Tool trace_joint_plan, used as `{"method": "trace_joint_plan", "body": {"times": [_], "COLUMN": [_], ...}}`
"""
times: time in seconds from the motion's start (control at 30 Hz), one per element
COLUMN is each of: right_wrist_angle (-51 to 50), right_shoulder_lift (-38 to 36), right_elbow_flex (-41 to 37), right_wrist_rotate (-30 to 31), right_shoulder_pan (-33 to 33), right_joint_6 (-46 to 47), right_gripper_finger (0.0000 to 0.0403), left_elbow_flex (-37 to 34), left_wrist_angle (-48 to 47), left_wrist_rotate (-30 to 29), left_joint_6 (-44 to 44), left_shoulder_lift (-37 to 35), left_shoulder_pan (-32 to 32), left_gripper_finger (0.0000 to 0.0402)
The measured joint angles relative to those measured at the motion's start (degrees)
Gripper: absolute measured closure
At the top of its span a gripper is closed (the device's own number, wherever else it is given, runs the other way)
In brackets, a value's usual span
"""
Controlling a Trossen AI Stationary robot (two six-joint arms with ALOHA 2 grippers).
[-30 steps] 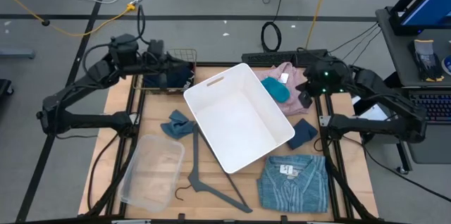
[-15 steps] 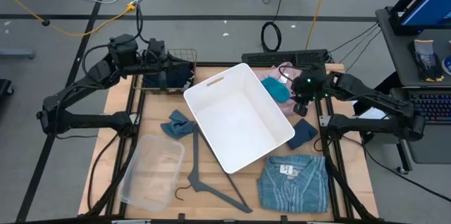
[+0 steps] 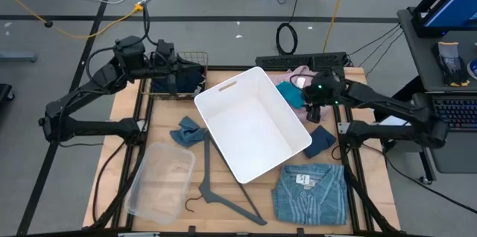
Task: Pick & Place Cloths
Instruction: Put the light blue sock into the transparent bin
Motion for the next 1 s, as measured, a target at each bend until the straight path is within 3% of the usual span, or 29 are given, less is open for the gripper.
{"method": "trace_joint_plan", "body": {"times": [0.2, 0.63, 0.8, 1.0], "right_wrist_angle": [4.44, 4.99, 4.80, 4.86], "right_shoulder_lift": [4.07, 12.54, 14.12, 13.68], "right_elbow_flex": [-1.40, -1.42, -1.42, -1.42], "right_wrist_rotate": [6.89, 5.41, 5.45, 5.92], "right_shoulder_pan": [-0.09, -3.66, -4.00, -4.01], "right_joint_6": [-0.57, -1.91, -2.18, -3.18], "right_gripper_finger": [0.0206, 0.0185, 0.0214, 0.0285], "left_elbow_flex": [0.00, 0.00, 0.00, 0.00], "left_wrist_angle": [-0.02, -0.09, -0.11, -0.11], "left_wrist_rotate": [-0.01, -0.03, -0.05, -0.07], "left_joint_6": [0.02, 0.83, 0.83, 0.83], "left_shoulder_lift": [0.00, 0.00, 0.00, 0.00], "left_shoulder_pan": [0.00, 0.00, 0.00, 0.00], "left_gripper_finger": [0.0394, 0.0391, 0.0398, 0.0386]}}
